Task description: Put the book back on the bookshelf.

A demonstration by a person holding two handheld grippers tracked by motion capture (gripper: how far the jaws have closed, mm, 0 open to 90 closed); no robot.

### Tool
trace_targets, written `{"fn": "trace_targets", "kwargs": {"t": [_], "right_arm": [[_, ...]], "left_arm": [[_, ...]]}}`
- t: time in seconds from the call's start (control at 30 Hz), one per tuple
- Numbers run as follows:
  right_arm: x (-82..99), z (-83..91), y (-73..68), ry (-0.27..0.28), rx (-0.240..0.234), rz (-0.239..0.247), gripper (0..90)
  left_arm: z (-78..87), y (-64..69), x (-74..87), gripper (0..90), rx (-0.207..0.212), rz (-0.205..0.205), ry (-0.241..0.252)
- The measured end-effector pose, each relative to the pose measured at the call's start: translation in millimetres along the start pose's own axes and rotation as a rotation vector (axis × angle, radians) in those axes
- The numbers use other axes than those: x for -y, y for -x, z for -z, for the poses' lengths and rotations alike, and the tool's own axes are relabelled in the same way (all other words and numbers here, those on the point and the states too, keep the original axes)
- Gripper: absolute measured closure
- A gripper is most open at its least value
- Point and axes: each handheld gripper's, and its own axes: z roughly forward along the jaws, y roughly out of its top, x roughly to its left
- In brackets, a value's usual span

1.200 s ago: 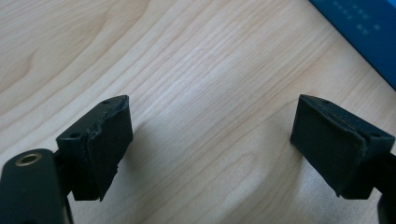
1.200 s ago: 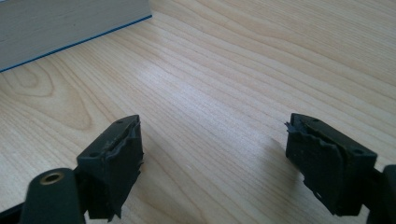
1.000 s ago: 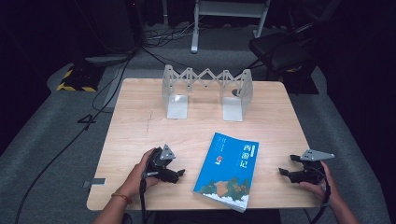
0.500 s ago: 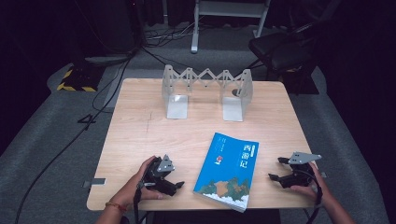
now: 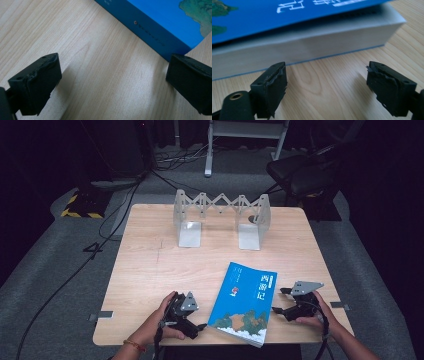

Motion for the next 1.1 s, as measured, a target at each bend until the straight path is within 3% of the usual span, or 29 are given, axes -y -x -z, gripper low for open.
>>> {"fn": "trace_targets", "kwargs": {"t": [0.13,0.37,0.5,0.67,0.8,0.9,0.93,1.1], "right_arm": [[-3.0,-2.9,0.2,-0.003,-0.004,0.014,14.6],[-3.3,-4.4,1.0,-0.004,-0.001,-0.004,11.1],[-4.1,-5.7,2.3,-0.009,-0.001,-0.004,8.9],[-9.9,-10.2,7.0,-0.028,-0.002,-0.002,0.3],[-9.7,-10.5,7.7,-0.025,-0.006,-0.009,0.3],[-10.9,-11.5,7.9,-0.017,0.021,-0.011,0.9],[-11.0,-12.2,8.7,-0.012,0.023,-0.020,1.8],[-17.2,-18.1,17.2,-0.019,0.020,-0.034,1.6]], "left_arm": [[1.3,0.9,1.2,1.3,0.004,-0.010,0.001],[0.9,8.0,1.3,0.7,0.035,-0.042,0.000],[-4.4,12.1,-4.4,0.6,0.023,-0.027,-0.001],[-6.4,12.4,-6.9,0.0,0.036,-0.036,-0.001],[-6.8,10.7,-7.5,0.0,0.039,-0.043,0.000],[-6.8,7.9,-7.7,0.0,0.024,-0.024,-0.001],[-7.0,3.2,-7.6,0.0,-0.004,0.005,0.003],[-7.7,-7.2,-9.6,0.0,-0.033,0.036,-0.001]]}}
